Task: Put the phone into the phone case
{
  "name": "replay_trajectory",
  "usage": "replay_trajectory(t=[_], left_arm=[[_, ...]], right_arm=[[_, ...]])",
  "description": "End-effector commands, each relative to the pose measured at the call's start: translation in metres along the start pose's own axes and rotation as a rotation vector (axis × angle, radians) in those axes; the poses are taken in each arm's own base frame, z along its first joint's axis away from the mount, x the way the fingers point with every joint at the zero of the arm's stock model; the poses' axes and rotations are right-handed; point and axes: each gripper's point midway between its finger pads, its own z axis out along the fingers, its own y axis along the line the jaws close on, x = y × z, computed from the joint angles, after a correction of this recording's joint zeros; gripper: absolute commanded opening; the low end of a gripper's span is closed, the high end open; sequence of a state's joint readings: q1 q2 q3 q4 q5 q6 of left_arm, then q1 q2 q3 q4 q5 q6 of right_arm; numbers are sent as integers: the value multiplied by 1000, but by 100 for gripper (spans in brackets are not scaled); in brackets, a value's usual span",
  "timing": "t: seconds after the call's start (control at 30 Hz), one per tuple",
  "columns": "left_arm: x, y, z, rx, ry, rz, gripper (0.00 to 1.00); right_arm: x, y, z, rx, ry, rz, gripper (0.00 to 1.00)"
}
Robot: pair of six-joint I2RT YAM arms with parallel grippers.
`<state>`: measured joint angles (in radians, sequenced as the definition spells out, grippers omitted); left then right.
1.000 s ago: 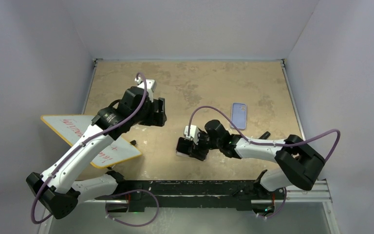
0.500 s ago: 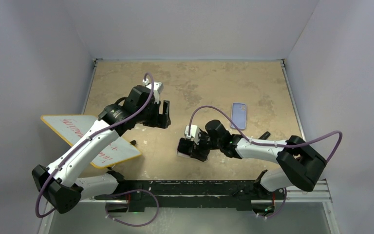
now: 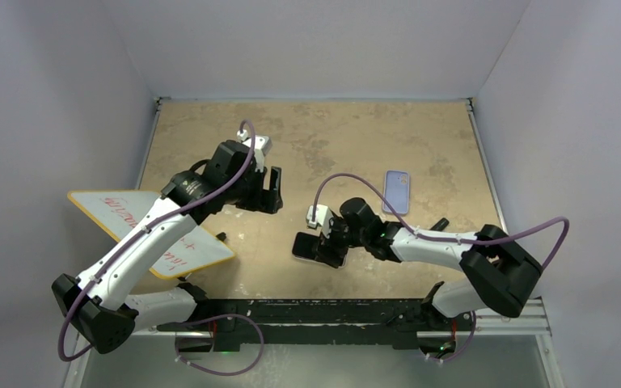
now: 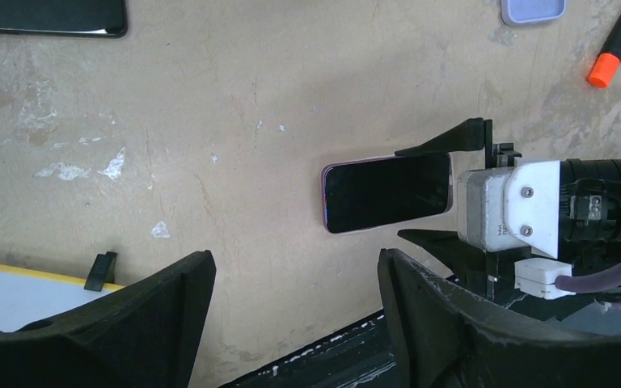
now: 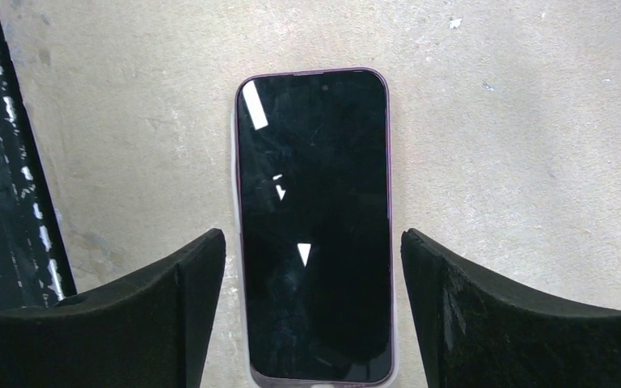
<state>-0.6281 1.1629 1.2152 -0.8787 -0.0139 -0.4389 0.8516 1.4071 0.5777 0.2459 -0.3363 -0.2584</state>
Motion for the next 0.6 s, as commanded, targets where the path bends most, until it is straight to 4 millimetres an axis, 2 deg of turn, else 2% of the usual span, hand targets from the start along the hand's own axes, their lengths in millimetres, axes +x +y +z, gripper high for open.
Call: replay_trajectory(t=[0.0, 0.07, 0.13, 0.23, 0.27, 0.37, 0.47, 0.57], left_arm=[[-8, -4, -5, 22, -14, 16, 75], [-4, -8, -1, 43, 12, 18, 74], [-1, -11, 3, 57, 32, 20, 71], [2, -19, 9, 75, 52, 22, 68], [4, -23, 11, 81, 59, 24, 68], [14, -36, 19, 87, 79, 35, 66], [25, -47, 28, 78, 98, 27, 64], [33, -56, 38, 108, 98, 1, 60]], right_arm=[[-38, 3, -12, -3, -92, 62, 79], [-60, 4, -22, 13, -170, 128, 79], [-77, -4, -33, 86, -241, 254, 79], [-86, -22, -47, 224, -282, 477, 79], [-85, -28, -51, 271, -279, 562, 78], [-63, -39, -61, 420, -171, 786, 78], [-37, -37, -66, 505, -79, 928, 77], [-18, -32, -71, 533, -59, 1012, 73]])
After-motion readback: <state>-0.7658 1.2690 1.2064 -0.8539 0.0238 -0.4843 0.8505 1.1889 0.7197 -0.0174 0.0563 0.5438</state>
